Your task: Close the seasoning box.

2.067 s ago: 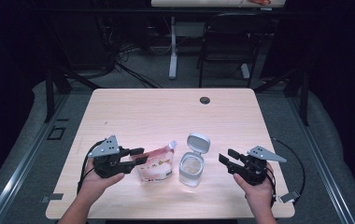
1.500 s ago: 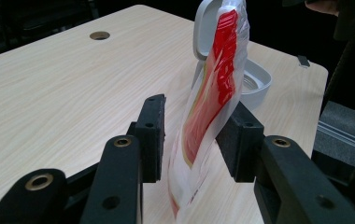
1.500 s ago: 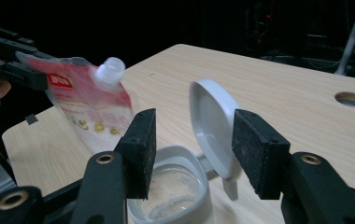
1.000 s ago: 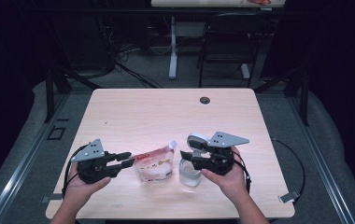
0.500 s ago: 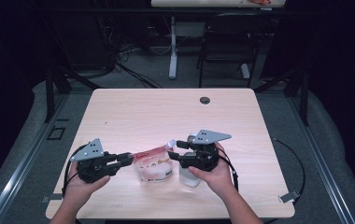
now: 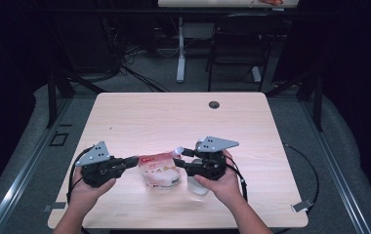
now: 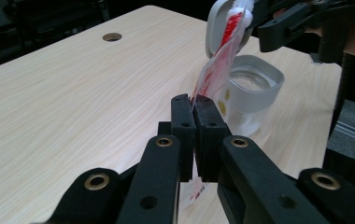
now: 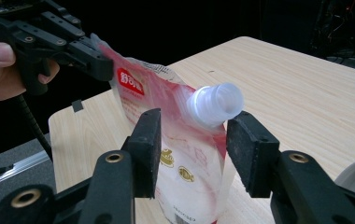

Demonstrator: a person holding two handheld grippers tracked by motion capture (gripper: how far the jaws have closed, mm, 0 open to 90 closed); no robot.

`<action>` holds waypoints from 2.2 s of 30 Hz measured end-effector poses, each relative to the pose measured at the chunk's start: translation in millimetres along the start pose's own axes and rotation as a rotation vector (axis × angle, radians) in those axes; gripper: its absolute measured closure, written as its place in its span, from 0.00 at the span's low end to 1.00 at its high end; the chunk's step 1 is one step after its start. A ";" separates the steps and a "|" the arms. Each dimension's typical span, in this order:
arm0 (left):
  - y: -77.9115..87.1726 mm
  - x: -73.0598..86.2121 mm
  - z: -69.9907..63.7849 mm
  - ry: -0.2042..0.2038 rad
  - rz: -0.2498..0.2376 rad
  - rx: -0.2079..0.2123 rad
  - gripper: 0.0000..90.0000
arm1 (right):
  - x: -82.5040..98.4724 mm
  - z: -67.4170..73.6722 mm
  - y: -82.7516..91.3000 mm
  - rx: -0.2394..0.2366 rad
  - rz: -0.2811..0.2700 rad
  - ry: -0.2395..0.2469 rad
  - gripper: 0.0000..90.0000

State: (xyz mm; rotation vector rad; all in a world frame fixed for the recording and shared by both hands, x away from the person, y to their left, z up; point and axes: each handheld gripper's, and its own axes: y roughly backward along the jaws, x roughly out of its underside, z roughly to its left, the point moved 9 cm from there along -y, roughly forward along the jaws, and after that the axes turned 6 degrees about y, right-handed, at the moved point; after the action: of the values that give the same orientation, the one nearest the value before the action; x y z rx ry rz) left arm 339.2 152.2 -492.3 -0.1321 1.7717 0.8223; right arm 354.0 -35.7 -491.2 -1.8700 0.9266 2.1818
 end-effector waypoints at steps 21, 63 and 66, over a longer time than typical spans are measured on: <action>-3.1 -1.8 10.4 0.053 -0.030 0.010 0.92 | 1.0 5.3 7.3 -0.020 0.014 0.009 0.66; 20.2 8.9 21.5 0.089 -0.032 -0.031 0.84 | -53.9 16.5 0.2 -0.050 0.110 0.190 0.72; 21.0 9.8 23.7 0.098 -0.033 -0.030 0.84 | -56.7 20.4 -6.3 -0.067 0.125 0.204 0.72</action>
State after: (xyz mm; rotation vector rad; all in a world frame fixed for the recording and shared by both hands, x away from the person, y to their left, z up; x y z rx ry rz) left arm 344.6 184.9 -494.4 -0.2242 1.8444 0.8308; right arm 352.4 -3.7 -439.8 -2.1535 1.0439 2.1443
